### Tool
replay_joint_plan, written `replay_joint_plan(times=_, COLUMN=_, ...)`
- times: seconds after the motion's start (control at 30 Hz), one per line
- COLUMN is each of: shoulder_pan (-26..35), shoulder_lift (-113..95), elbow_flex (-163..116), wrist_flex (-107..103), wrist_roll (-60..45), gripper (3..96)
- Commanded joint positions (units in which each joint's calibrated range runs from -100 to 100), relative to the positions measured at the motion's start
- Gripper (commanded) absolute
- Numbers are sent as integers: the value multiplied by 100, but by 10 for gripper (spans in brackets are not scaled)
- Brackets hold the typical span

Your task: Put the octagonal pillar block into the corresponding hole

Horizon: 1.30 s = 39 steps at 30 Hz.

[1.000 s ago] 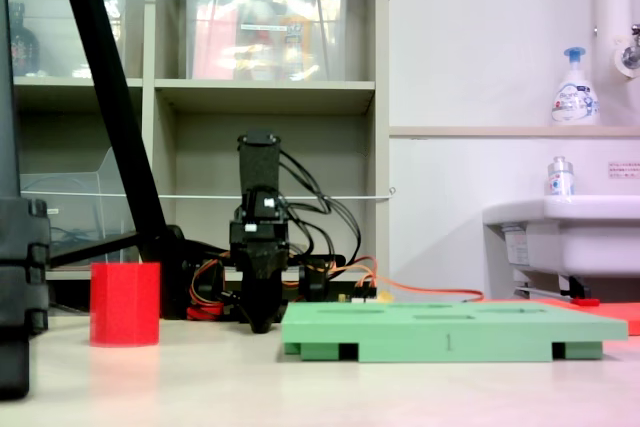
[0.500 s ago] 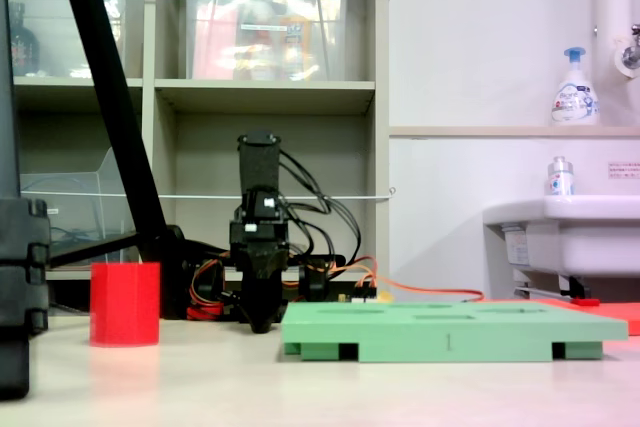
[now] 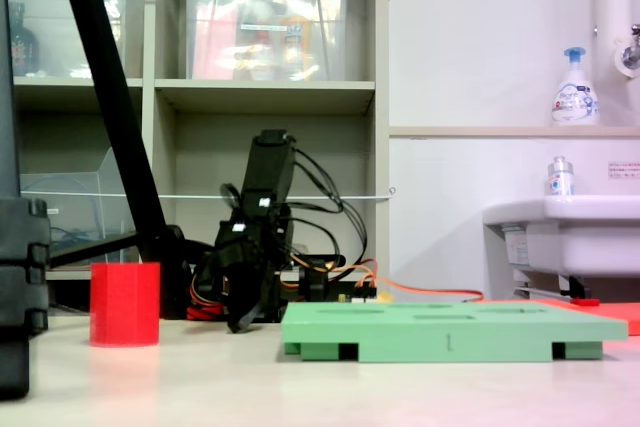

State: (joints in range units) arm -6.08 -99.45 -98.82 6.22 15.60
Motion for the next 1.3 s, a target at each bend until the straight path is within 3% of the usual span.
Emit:
replay_joint_plan(times=0.03, shoulder_pan=-68, shoulder_lift=-55, elbow_flex=-118, wrist_flex=173, wrist_roll=752, gripper=494)
replay_joint_plan(times=0.13, shoulder_pan=-313, shoulder_lift=-55, elbow_flex=-118, wrist_flex=-193, wrist_roll=1011, gripper=457)
replay_joint_plan(times=0.23, shoulder_pan=-449, shoulder_lift=-55, elbow_flex=530, wrist_flex=-2283, wrist_roll=1504, gripper=457)
replay_joint_plan(times=0.37, shoulder_pan=-449, shoulder_lift=-55, elbow_flex=2395, wrist_flex=-5085, wrist_roll=1993, gripper=457)
replay_joint_plan(times=0.67, shoulder_pan=-313, shoulder_lift=-55, elbow_flex=5157, wrist_flex=-8022, wrist_roll=2315, gripper=461)
replay_joint_plan(times=0.83, shoulder_pan=-98, shoulder_lift=1956, elbow_flex=8427, wrist_flex=-10487, wrist_roll=2339, gripper=575)
replay_joint_plan(times=1.07, shoulder_pan=-88, shoulder_lift=3479, elbow_flex=9414, wrist_flex=-10622, wrist_roll=2574, gripper=650)
replay_joint_plan(times=1.2, shoulder_pan=-112, shoulder_lift=5211, elbow_flex=10072, wrist_flex=-10622, wrist_roll=2574, gripper=849)
replay_joint_plan(times=1.3, shoulder_pan=-181, shoulder_lift=6286, elbow_flex=10640, wrist_flex=-10622, wrist_roll=2549, gripper=857)
